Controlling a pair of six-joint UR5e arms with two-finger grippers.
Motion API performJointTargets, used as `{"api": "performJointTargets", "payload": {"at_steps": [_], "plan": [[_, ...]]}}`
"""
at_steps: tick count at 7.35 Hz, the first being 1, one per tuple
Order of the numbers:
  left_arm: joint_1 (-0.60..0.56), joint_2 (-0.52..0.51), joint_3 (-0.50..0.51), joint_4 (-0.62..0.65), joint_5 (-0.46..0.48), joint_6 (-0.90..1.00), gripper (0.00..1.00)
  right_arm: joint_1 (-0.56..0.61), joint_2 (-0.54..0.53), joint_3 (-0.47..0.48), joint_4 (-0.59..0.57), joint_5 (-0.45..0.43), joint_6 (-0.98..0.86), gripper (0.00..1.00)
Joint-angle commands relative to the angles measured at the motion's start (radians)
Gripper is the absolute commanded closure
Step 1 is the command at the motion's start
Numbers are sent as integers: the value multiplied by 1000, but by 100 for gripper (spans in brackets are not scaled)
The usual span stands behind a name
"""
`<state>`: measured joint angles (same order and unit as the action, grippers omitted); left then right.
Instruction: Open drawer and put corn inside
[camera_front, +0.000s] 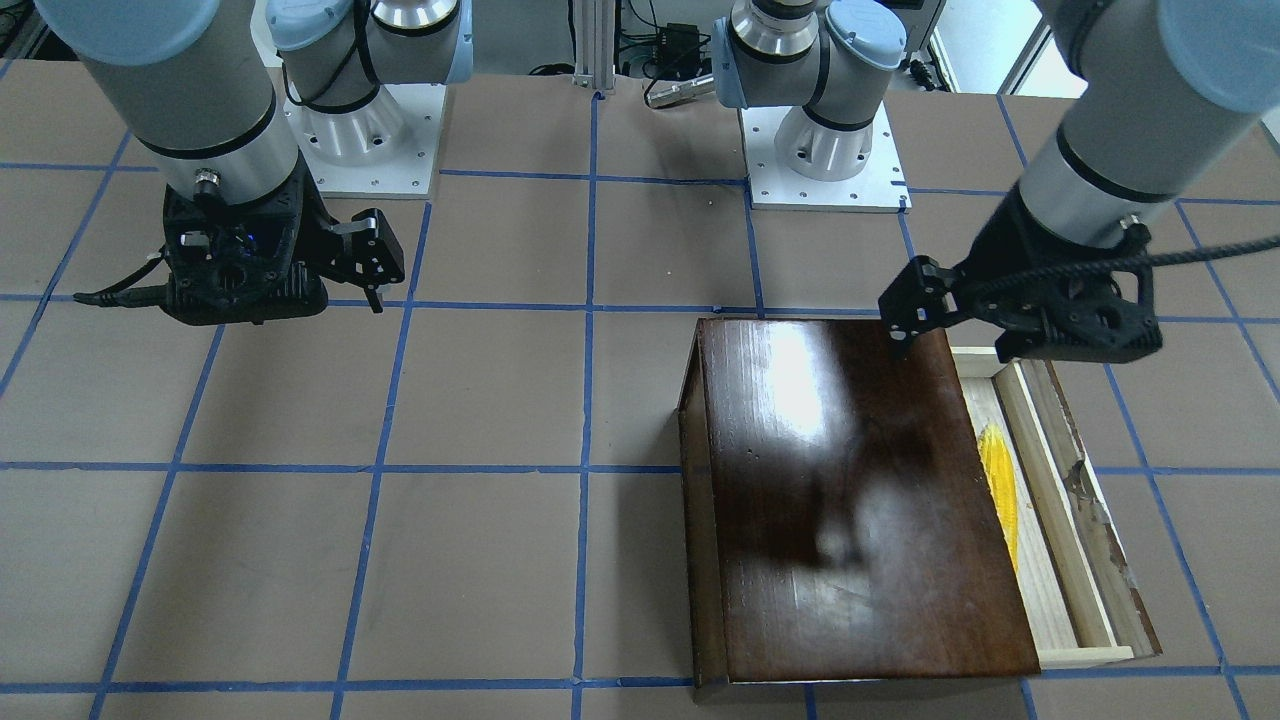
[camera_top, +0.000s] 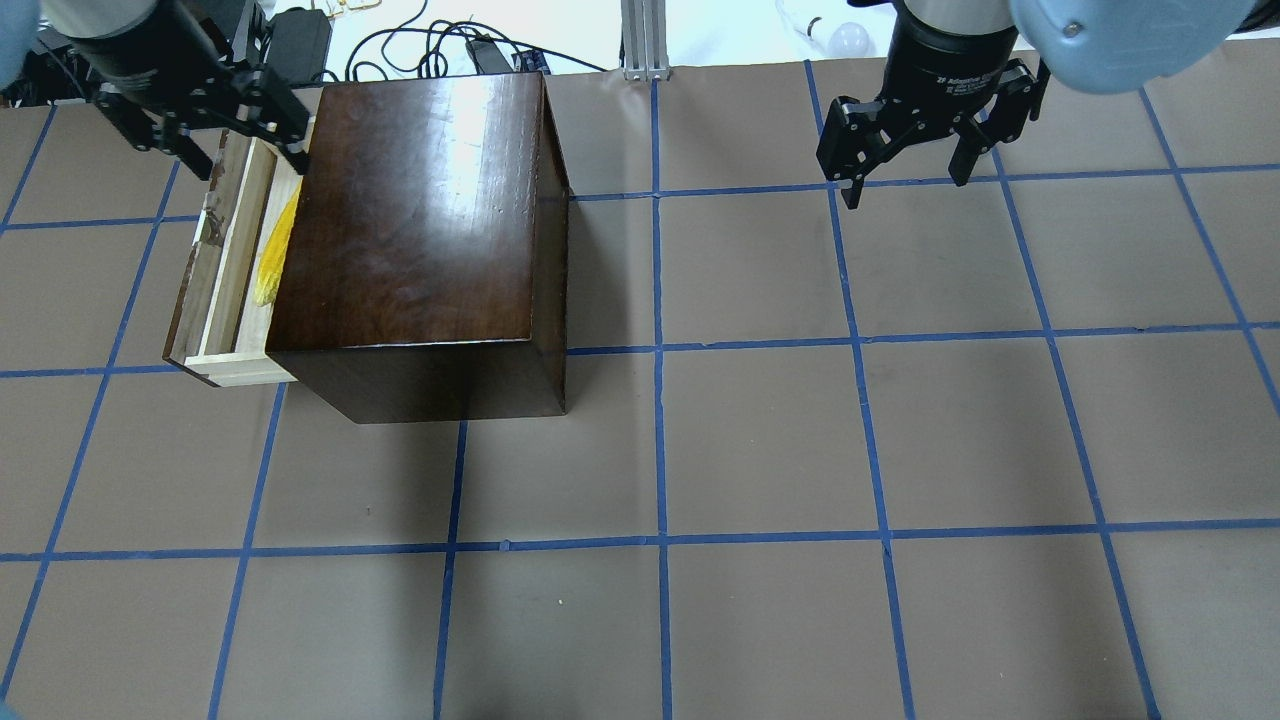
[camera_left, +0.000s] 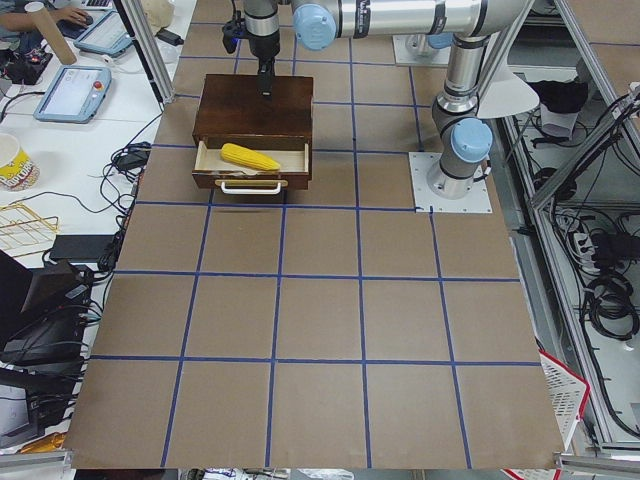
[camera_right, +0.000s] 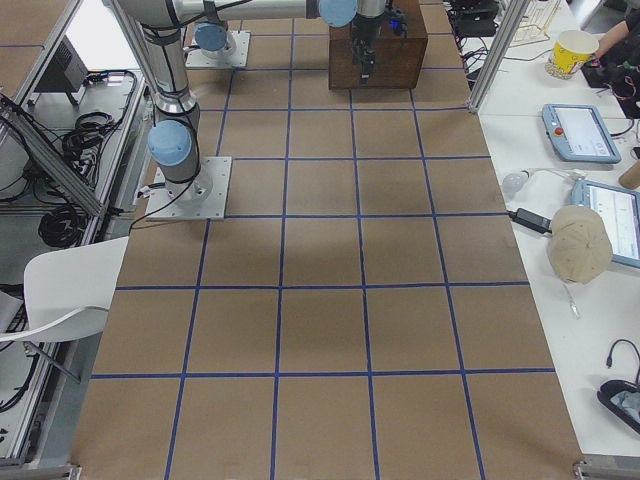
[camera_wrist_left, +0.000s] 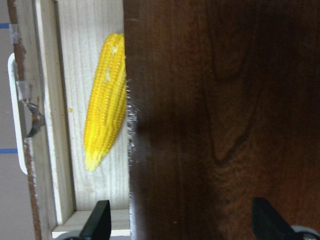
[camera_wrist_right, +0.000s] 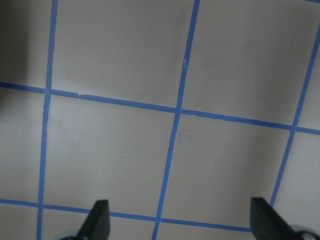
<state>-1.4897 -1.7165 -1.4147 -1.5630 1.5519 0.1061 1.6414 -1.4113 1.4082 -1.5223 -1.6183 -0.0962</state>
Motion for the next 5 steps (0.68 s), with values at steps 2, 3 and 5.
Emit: {"api": "performJointTargets", "payload": {"at_steps": [2, 3, 5], "plan": [[-73, 116, -85, -2, 19, -121, 0, 0, 0, 0, 1, 0, 0, 0], [-73, 132, -113, 0, 10, -120, 0, 0, 0, 0, 1, 0, 0, 0], [-70, 149, -147, 14, 13, -109, 0, 0, 0, 0, 1, 0, 0, 0]]}}
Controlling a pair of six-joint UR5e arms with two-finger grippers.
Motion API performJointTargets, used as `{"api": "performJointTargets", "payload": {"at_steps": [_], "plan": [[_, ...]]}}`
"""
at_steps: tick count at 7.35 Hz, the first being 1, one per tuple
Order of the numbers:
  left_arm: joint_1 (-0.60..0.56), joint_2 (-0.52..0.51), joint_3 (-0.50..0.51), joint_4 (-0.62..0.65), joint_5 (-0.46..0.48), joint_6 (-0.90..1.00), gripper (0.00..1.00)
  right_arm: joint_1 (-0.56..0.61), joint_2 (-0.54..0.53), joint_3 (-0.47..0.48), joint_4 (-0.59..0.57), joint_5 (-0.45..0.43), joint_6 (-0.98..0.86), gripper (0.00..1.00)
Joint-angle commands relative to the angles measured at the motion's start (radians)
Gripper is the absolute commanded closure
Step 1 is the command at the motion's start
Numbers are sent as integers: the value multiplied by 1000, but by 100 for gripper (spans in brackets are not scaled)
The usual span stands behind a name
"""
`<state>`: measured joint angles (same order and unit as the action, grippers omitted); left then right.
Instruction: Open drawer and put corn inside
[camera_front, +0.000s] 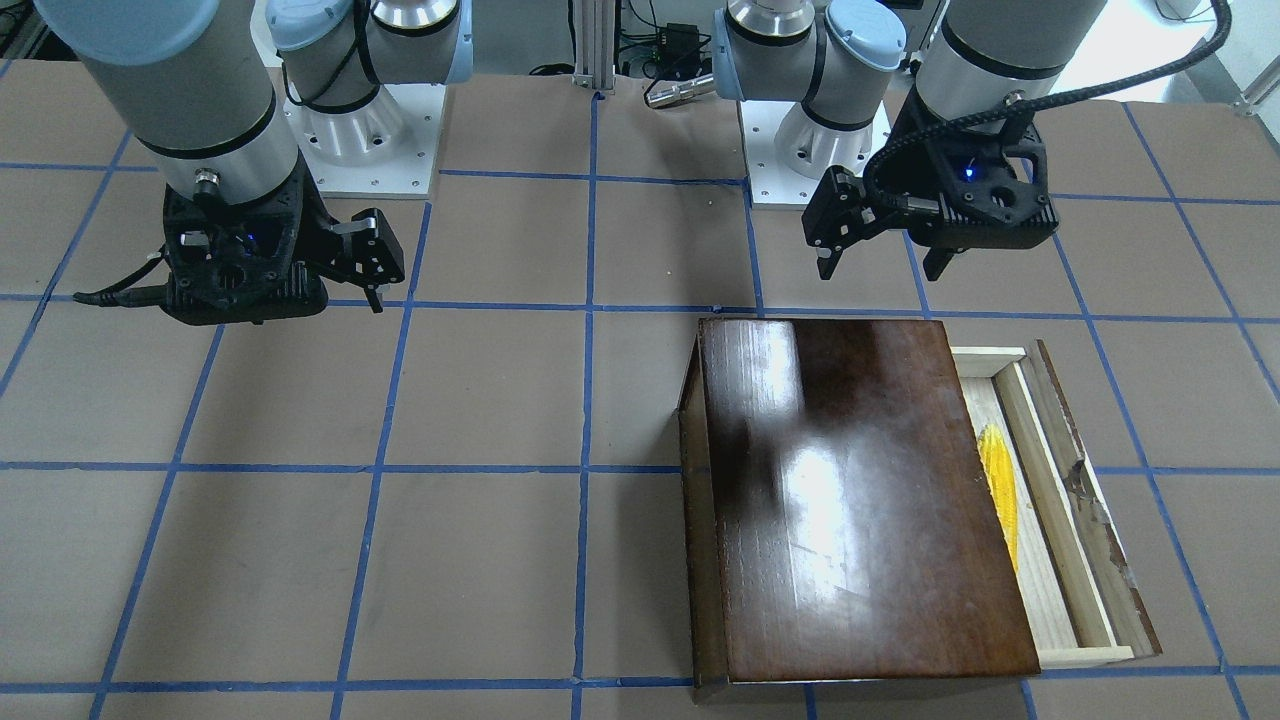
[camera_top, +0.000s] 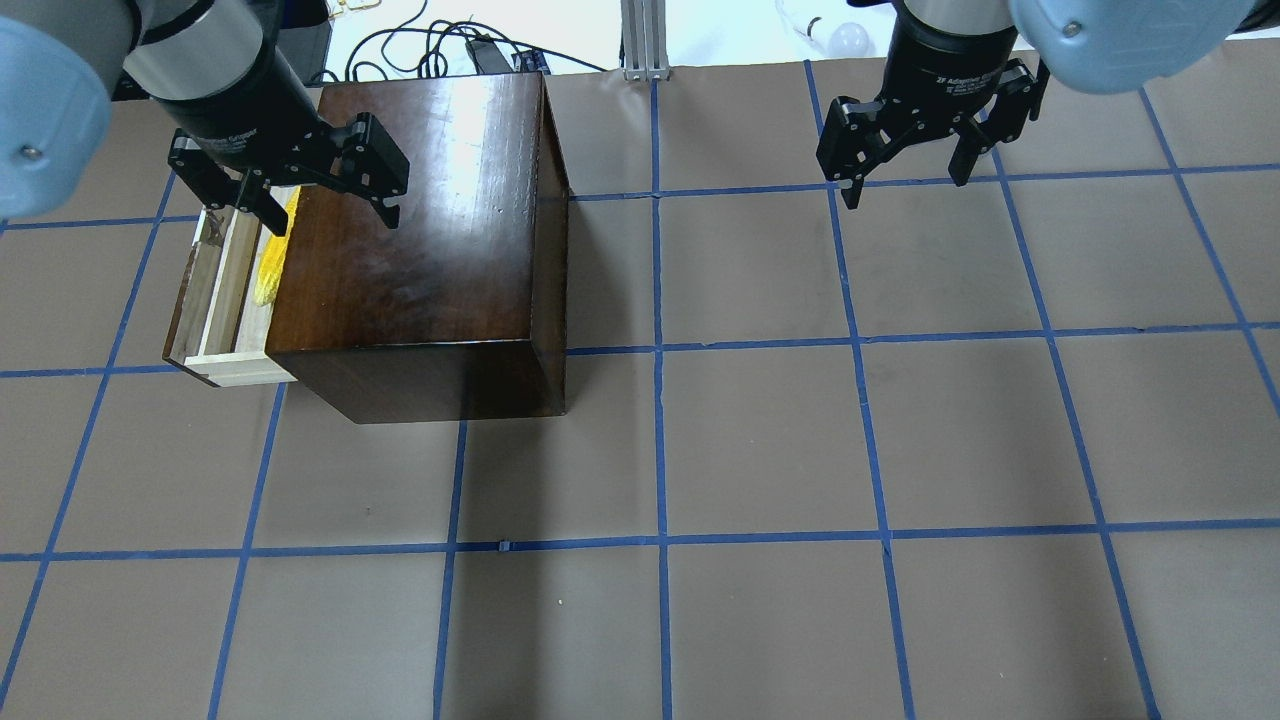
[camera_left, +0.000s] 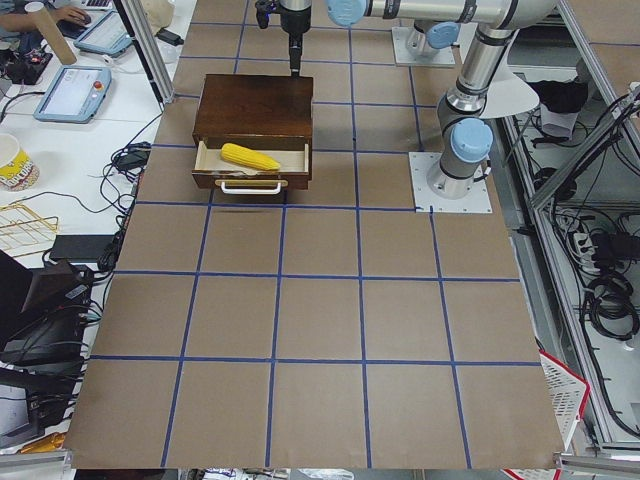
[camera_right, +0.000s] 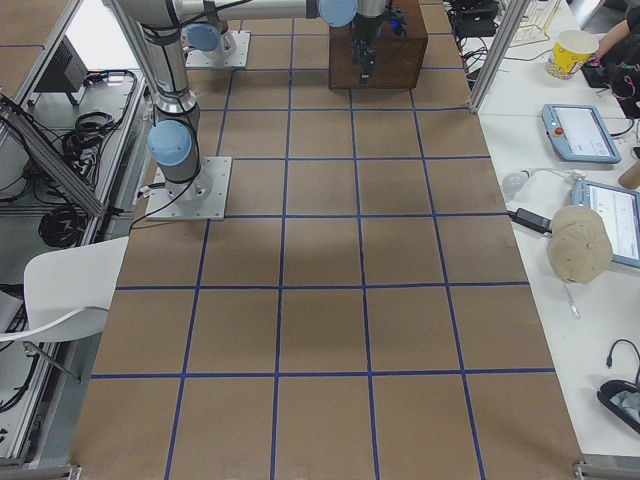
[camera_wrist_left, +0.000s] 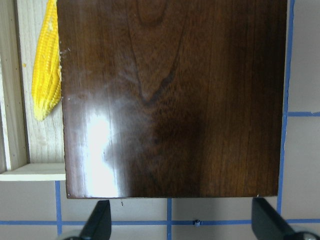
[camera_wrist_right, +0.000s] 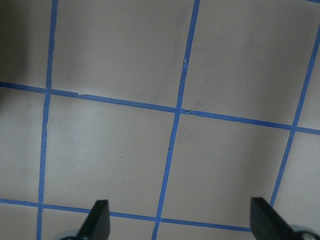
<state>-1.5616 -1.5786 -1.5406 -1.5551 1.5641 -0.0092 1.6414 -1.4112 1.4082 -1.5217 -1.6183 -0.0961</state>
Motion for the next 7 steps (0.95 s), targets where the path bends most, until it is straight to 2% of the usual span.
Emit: {"api": "performJointTargets", "payload": {"at_steps": [1, 7], "plan": [[5, 11, -19, 16, 1, 6, 0, 0, 0, 0, 0, 0, 1, 0], [38, 12, -3, 17, 2, 80, 0, 0, 0, 0, 0, 0, 1, 0]]}}
